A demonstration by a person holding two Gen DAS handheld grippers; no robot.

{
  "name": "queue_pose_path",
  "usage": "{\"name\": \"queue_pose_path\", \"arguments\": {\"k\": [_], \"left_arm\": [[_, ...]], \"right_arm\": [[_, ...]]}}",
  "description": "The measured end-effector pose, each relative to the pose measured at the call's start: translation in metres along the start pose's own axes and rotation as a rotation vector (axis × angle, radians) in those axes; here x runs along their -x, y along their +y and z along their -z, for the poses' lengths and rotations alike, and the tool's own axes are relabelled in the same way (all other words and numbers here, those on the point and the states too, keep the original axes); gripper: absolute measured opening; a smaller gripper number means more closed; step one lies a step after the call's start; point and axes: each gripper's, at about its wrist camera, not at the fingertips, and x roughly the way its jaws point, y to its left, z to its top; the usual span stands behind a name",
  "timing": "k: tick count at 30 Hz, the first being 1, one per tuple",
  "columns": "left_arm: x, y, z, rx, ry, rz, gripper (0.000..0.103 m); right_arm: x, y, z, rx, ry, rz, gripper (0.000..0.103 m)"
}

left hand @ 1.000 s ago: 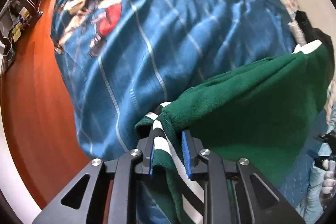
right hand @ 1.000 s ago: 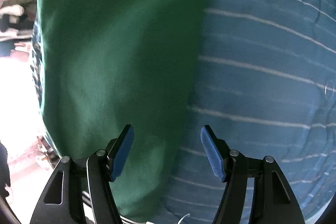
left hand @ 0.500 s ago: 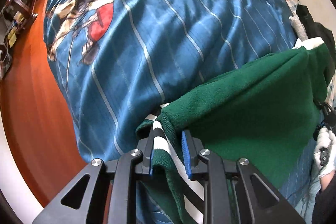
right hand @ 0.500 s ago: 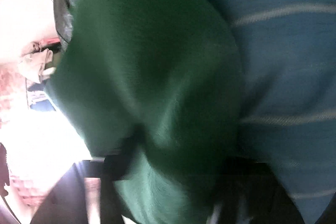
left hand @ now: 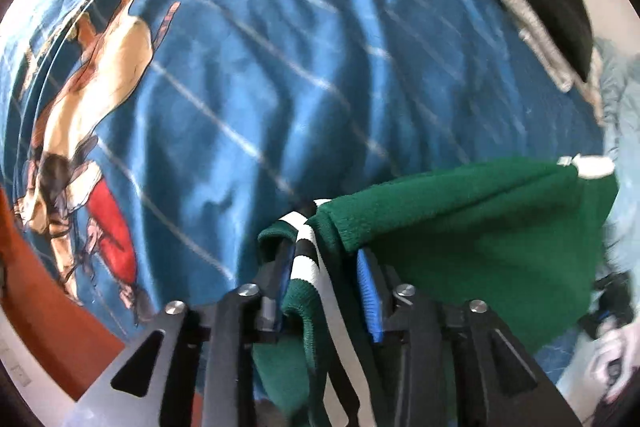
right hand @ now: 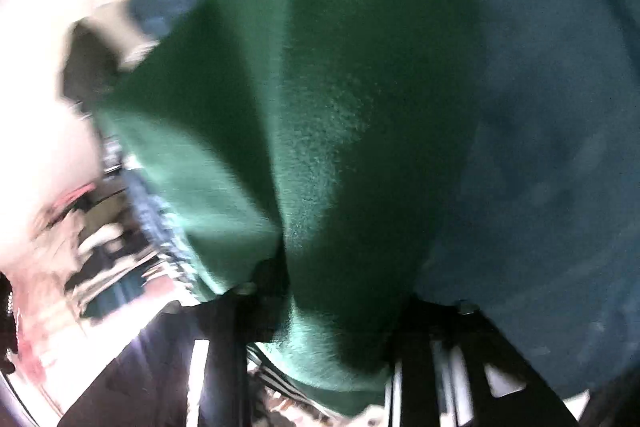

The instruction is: Fold large clothes

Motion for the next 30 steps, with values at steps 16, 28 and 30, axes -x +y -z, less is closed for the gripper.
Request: {"name": "queue_pose_path", "arguments": {"k": [16,28,30], "left_arm": [[0.015,0.001,0.036,0.269,-0.283,-0.181,0.006],[-0.012,0.007,0.005,0.21,-0.245,-0.265,0.007],[-0.014,0.008,0.002,0.209,-0.235,-0.268,0.007]], "right_arm": [[0.062,0.107,0.032,0.537,-0.136,0.331,0.073],[0.008,0.249,-0.005,0.865,0.006,0.241,0.073],[-0.04,0.267,-0.005,0.955,0.123,0.286,0.064]]}}
